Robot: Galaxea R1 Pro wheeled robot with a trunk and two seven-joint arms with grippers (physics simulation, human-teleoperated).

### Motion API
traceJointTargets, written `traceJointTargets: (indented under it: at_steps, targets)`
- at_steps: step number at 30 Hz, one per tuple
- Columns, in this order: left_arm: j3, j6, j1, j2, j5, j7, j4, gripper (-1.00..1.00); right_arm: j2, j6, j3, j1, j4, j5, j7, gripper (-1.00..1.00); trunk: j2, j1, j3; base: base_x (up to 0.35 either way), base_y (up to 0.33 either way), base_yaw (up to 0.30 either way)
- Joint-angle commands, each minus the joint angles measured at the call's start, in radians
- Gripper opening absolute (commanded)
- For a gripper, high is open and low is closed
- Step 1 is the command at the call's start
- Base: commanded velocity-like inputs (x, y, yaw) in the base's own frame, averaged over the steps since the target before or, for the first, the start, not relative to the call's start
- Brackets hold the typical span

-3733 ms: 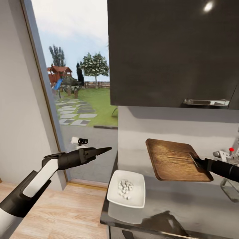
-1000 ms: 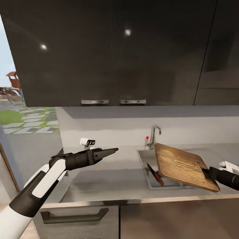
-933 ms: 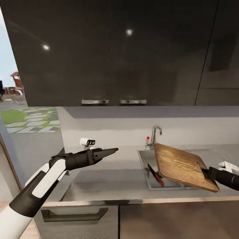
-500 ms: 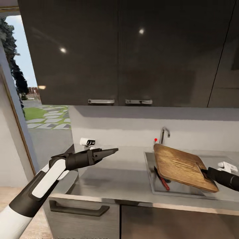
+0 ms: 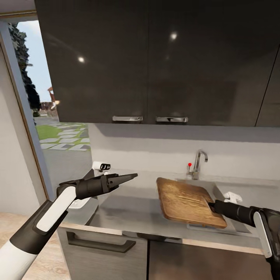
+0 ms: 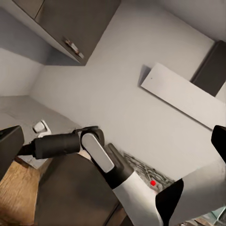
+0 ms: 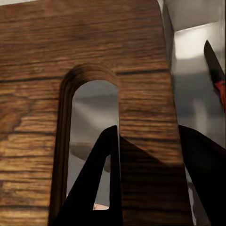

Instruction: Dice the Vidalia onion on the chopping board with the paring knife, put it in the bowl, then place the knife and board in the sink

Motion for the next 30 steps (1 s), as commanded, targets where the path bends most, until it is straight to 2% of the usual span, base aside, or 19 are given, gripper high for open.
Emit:
traceJointTargets:
  at_steps: [1,2,4,5,6,7,8,10,14,16,17,20,23,29,30]
  targets:
    - [-0.002,0.006,-0.001,0.000,0.008,0.001,0.000,1.00,0.024,0.010,-0.024,-0.005,0.000,-0.015,-0.024,-1.00,-0.001,0.000,0.000,0.000,0.000,0.000]
    - [-0.002,0.006,-0.001,0.000,0.008,0.001,0.000,1.00,0.050,0.010,-0.041,-0.011,-0.004,-0.014,-0.058,-1.00,-0.001,0.000,0.000,0.000,0.000,0.000]
    - [-0.003,0.006,-0.001,0.000,0.009,0.000,0.000,1.00,0.140,0.010,-0.081,-0.044,-0.030,-0.017,-0.227,-1.00,-0.001,0.000,0.000,0.000,0.000,0.000]
    - [-0.002,0.006,-0.001,0.000,0.008,-0.001,0.000,1.00,0.177,0.010,-0.101,-0.059,-0.045,-0.019,-0.287,-1.00,-0.001,0.000,0.000,0.000,0.000,0.000]
    - [-0.002,0.006,-0.001,0.000,0.009,-0.001,0.000,1.00,0.231,0.010,-0.135,-0.078,-0.068,-0.021,-0.368,-1.00,-0.001,0.000,0.000,0.000,0.000,0.000]
    - [-0.002,0.006,-0.001,0.000,0.009,-0.001,0.000,1.00,0.271,0.010,-0.160,-0.091,-0.091,-0.022,-0.426,-1.00,-0.001,0.000,0.000,0.000,0.000,0.000]
    - [-0.002,0.006,-0.001,0.000,0.010,-0.001,0.000,1.00,0.291,0.010,-0.170,-0.097,-0.103,-0.022,-0.457,-1.00,-0.001,0.000,0.000,0.000,0.000,0.000]
    - [-0.002,0.006,-0.001,0.000,0.010,-0.001,0.000,1.00,0.315,0.010,-0.181,-0.108,-0.115,-0.022,-0.509,-1.00,-0.001,0.000,0.000,0.000,0.000,0.000]
    - [-0.003,0.006,-0.001,0.000,0.010,0.000,0.000,1.00,0.339,0.010,-0.200,-0.127,-0.123,-0.023,-0.597,-1.00,-0.001,0.000,0.000,0.000,0.000,0.000]
    - [-0.003,0.006,-0.001,-0.001,0.011,0.000,0.000,1.00,0.367,0.010,-0.242,-0.147,-0.125,-0.023,-0.660,-1.00,-0.001,0.000,0.000,0.000,0.000,0.000]
    - [-0.003,0.006,-0.001,0.000,0.012,0.000,0.000,1.00,0.394,0.010,-0.285,-0.158,-0.129,-0.024,-0.718,-1.00,-0.001,0.000,0.000,0.000,0.000,0.000]
    - [-0.003,0.006,-0.001,0.000,0.013,0.000,0.000,1.00,0.394,0.010,-0.362,-0.189,-0.135,-0.024,-0.798,-1.00,-0.001,0.000,0.000,0.000,0.000,0.000]
    - [-0.002,0.006,-0.001,0.000,0.013,0.000,0.000,1.00,0.394,0.010,-0.408,-0.207,-0.148,-0.025,-0.838,-1.00,-0.001,0.000,0.000,0.000,0.000,0.000]
    - [-0.002,0.008,-0.001,0.000,0.017,0.001,0.000,1.00,0.394,0.010,-0.453,-0.242,-0.152,-0.026,-0.924,-1.00,-0.001,0.000,0.000,0.000,0.000,0.000]
    - [-0.001,0.008,-0.001,0.000,0.030,0.002,0.000,1.00,0.394,0.010,-0.457,-0.249,-0.152,-0.043,-0.965,-1.00,-0.001,0.000,0.000,0.000,0.000,0.000]
